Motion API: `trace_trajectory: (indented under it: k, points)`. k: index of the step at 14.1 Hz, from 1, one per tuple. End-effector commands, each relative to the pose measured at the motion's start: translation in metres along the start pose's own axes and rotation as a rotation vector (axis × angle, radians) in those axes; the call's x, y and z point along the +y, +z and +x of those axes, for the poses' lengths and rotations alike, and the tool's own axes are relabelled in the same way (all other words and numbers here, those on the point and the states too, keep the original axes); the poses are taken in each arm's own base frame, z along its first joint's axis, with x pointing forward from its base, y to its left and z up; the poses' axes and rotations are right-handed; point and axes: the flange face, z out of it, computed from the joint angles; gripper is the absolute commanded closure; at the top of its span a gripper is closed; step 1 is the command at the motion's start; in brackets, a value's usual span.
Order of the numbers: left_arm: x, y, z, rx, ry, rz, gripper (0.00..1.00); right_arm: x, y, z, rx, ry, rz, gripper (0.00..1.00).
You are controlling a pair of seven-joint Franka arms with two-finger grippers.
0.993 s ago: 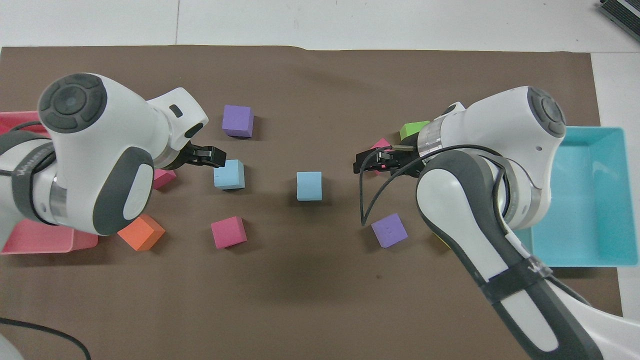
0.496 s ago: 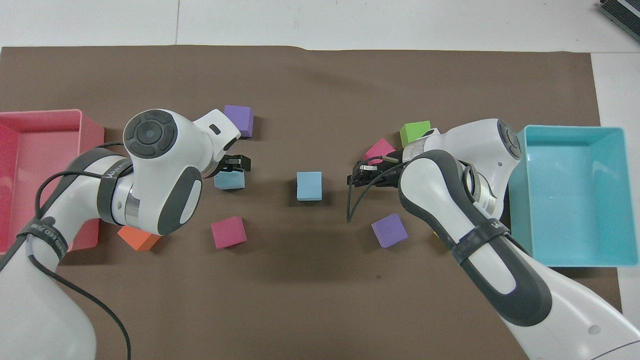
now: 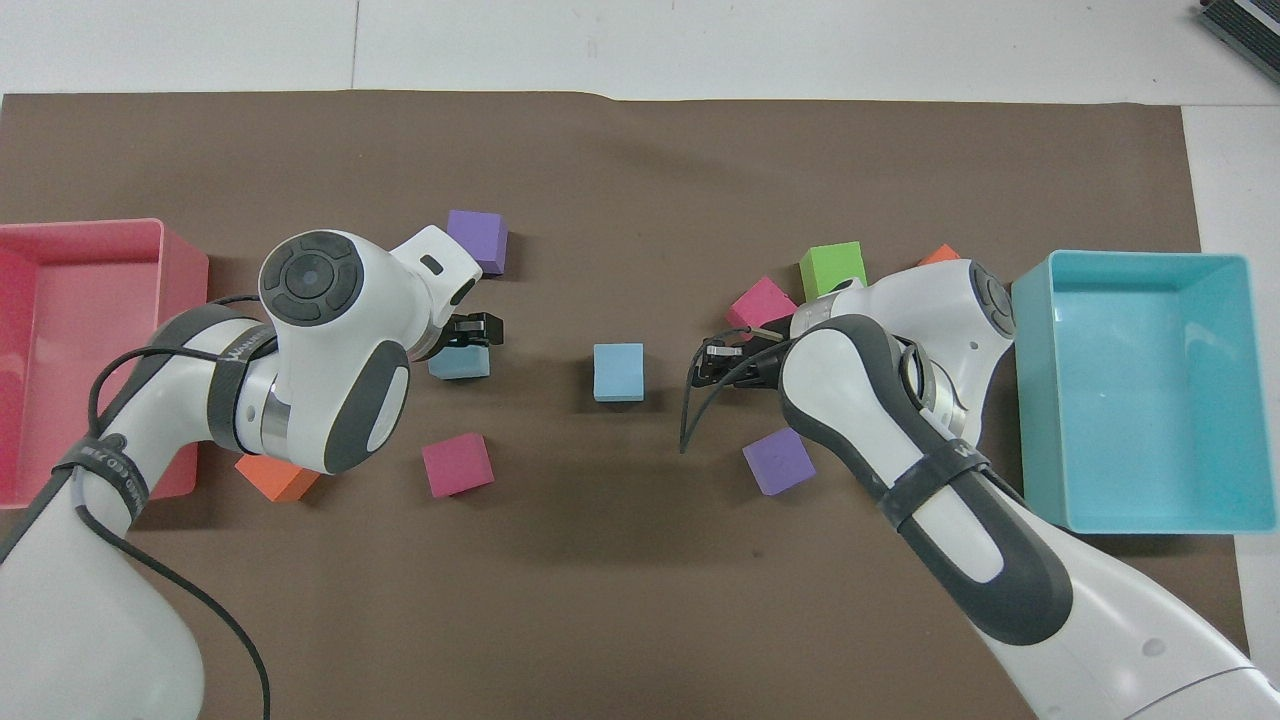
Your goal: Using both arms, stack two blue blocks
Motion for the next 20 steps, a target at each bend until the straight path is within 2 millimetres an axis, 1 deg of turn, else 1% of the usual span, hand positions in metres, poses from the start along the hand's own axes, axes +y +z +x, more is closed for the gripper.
trace_trajectory:
  k: [1,2,3,4,5,7,11,12,13,14,15,16,18,19,20]
  points:
    - [0.003,0.017,-0.007,0.02,-0.015,0.013,0.0,0.012,0.005,0.001,0.01,0.004,0.042,1.0]
    - [0.002,0.019,-0.008,0.021,-0.015,0.012,0.0,0.012,0.005,0.0,0.008,0.006,0.046,1.0]
    - [0.001,0.019,-0.009,0.023,-0.017,0.012,0.0,0.018,0.008,0.002,0.007,0.021,0.059,1.0]
    - [0.0,0.022,-0.011,0.017,-0.014,0.015,0.0,0.021,0.017,0.002,0.004,0.014,0.075,1.0]
    - [0.0,0.022,-0.011,0.015,-0.013,0.017,0.0,0.024,0.022,0.003,0.007,0.022,0.1,1.0]
    - [-0.001,0.025,-0.016,0.005,-0.012,0.021,0.0,0.026,0.02,0.003,0.001,0.028,0.116,1.0]
    - [-0.001,0.026,-0.019,0.0,-0.008,0.021,0.0,0.027,0.021,0.004,0.004,0.04,0.129,1.0]
    - [-0.001,0.026,-0.019,0.0,-0.006,0.022,0.02,0.027,0.022,0.003,0.005,0.052,0.142,1.0]
    - [0.004,0.026,-0.021,0.001,0.003,0.02,0.13,0.026,0.022,0.003,0.006,0.054,0.144,1.0]
    - [0.004,0.025,-0.02,0.005,0.008,0.019,0.31,0.025,0.023,0.003,0.005,0.053,0.145,1.0]
    - [0.005,0.025,-0.019,0.006,0.012,0.02,0.64,0.025,0.023,0.002,0.004,0.052,0.146,1.0]
    - [0.004,0.023,-0.017,0.015,0.034,0.031,0.76,0.026,0.023,0.001,0.003,0.058,0.148,1.0]
    - [0.005,0.023,-0.017,0.028,0.084,0.069,0.88,0.026,0.023,0.001,0.005,0.066,0.16,1.0]
    - [0.009,0.021,-0.018,0.033,0.101,0.077,0.91,0.026,0.023,0.001,0.005,0.066,0.16,1.0]
    - [0.011,0.018,-0.018,0.036,0.103,0.075,0.91,0.026,0.023,0.001,0.005,0.066,0.16,1.0]
